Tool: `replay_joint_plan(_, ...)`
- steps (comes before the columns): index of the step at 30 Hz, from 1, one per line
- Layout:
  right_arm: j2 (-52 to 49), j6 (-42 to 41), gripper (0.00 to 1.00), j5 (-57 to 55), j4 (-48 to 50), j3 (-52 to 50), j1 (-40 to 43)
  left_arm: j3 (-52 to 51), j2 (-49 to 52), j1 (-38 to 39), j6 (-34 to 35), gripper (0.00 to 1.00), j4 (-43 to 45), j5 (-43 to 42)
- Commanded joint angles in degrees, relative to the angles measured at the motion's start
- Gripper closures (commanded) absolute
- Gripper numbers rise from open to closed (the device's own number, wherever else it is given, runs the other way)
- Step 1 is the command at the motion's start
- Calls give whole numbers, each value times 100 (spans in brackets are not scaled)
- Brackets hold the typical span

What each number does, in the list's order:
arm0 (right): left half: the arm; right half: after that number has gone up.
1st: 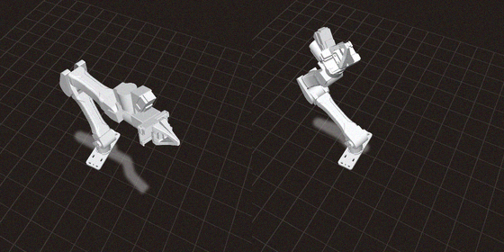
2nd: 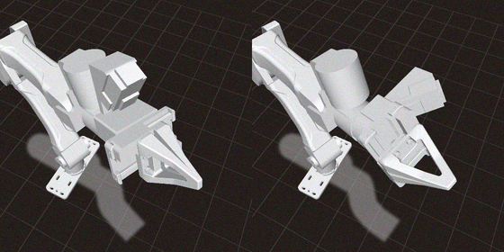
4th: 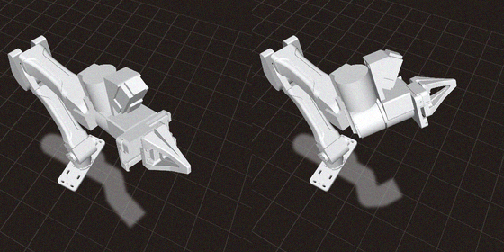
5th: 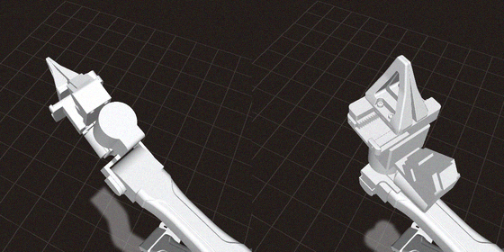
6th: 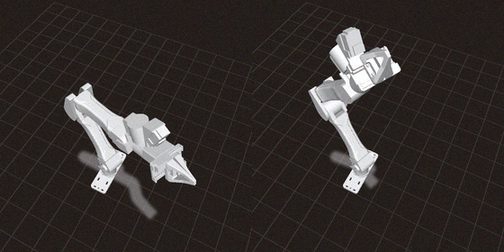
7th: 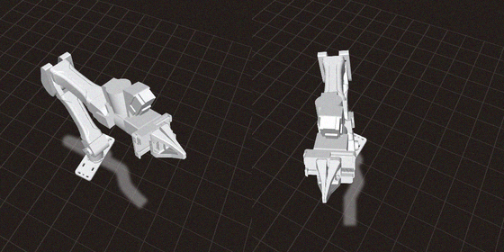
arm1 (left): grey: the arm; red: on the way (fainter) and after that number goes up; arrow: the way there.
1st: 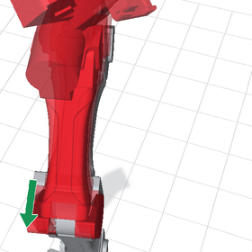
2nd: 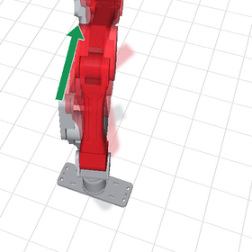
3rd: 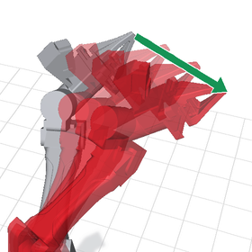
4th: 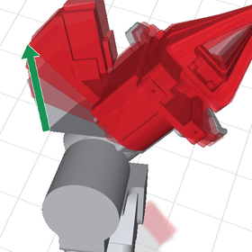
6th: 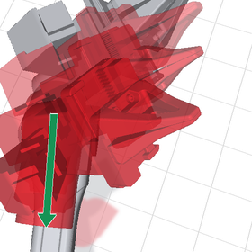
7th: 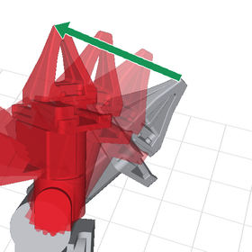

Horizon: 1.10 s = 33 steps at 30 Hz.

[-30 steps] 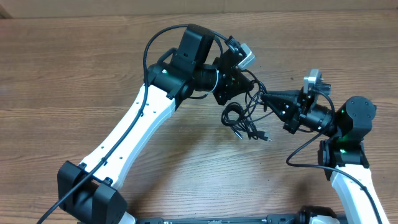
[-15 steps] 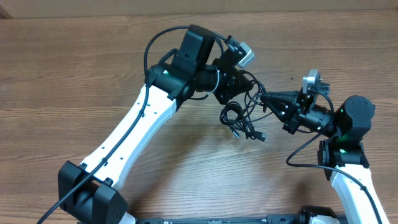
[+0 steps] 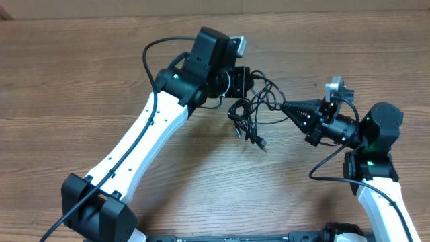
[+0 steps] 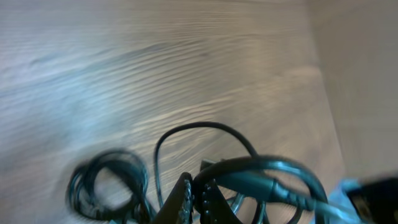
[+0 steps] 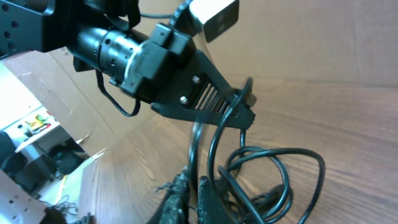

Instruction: Untangle cables

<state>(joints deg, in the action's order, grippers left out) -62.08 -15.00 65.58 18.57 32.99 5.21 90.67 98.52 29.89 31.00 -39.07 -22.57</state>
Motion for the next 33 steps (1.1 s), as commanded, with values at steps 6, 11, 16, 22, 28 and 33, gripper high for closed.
replay_joint_plan(6,87,0,96,-149,-286,83,2,-11,48,-149,1530,96,-310,1010)
replay_joint_plan(11,87,2,95,-173,-286,83,2,-13,48,-149,1056,96,-293,828)
replay_joint_plan(16,87,4,67,-345,-286,83,2,-11,48,-146,-2,96,-293,50)
replay_joint_plan(22,31,4,49,-472,-289,83,2,-11,48,-138,-3475,96,-389,-2643)
replay_joint_plan(28,-282,918,48,-675,-289,83,2,-11,46,-142,-4629,96,-745,-3764)
replay_joint_plan(33,-439,1582,48,-1543,-284,83,2,-11,46,-155,-4651,96,-1110,-3842)
